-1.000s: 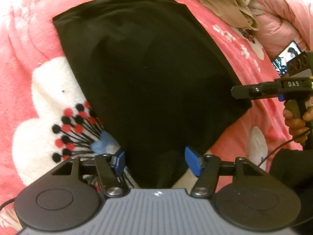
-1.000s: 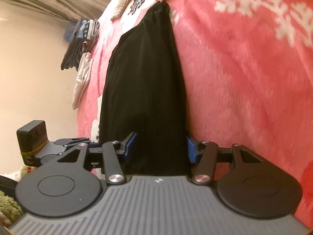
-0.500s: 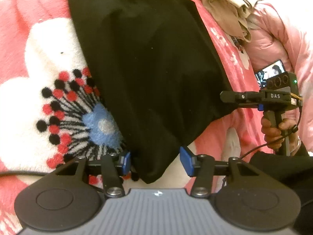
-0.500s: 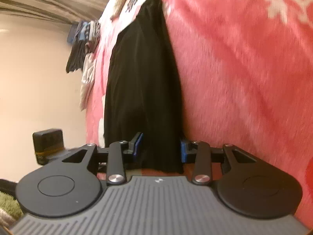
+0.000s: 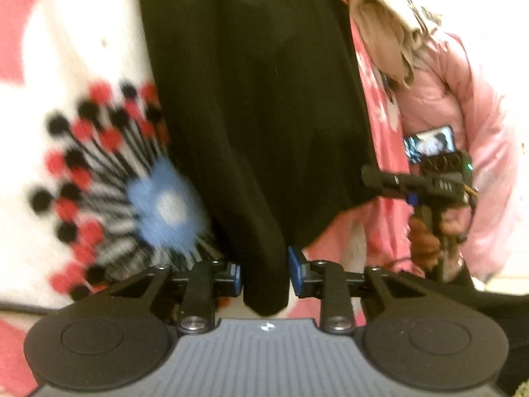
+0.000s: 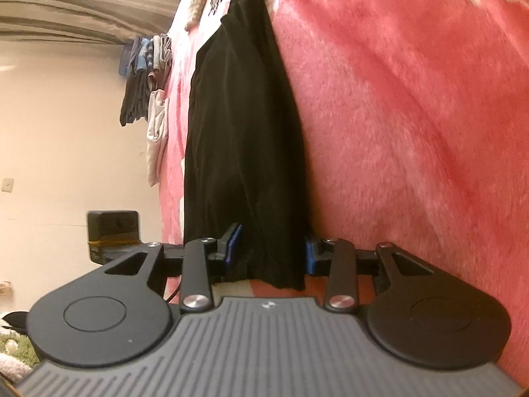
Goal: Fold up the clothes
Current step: 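Grasp the shirt edge with the left gripper while the right gripper holds it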
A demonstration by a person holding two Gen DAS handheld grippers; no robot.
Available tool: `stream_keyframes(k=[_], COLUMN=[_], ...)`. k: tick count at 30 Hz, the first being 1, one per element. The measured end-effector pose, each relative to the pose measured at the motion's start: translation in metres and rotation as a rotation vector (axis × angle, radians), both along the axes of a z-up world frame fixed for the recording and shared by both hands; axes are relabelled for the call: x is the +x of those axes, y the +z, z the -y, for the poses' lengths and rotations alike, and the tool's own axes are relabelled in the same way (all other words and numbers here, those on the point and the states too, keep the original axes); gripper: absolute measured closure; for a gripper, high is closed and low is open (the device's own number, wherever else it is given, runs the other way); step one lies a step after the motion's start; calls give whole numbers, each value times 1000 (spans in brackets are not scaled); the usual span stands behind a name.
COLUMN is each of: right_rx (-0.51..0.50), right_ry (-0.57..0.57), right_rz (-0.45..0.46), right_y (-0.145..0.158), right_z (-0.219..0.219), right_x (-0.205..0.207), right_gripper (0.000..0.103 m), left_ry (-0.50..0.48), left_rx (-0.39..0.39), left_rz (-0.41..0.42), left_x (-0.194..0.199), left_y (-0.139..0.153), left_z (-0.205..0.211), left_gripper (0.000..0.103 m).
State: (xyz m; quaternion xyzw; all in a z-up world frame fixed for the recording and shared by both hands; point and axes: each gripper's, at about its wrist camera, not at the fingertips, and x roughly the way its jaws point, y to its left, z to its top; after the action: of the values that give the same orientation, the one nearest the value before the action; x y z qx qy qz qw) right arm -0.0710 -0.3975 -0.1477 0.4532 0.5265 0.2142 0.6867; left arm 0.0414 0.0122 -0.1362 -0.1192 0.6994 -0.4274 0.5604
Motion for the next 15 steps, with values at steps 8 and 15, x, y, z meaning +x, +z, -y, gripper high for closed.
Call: stream_keyframes(k=[8, 15], right_rx=[-5, -41], right_ry=[-39, 17], right_rz=[41, 31], right_y=[3, 0], right_z=[4, -6], right_x=[16, 12], right_gripper=[69, 86], left_ry=[4, -45], left_rx=[-18, 57], left_rz=[-52, 89], left_x=[1, -6], left_y=[-8, 13], left_z=[-3, 18], left_gripper=[80, 89])
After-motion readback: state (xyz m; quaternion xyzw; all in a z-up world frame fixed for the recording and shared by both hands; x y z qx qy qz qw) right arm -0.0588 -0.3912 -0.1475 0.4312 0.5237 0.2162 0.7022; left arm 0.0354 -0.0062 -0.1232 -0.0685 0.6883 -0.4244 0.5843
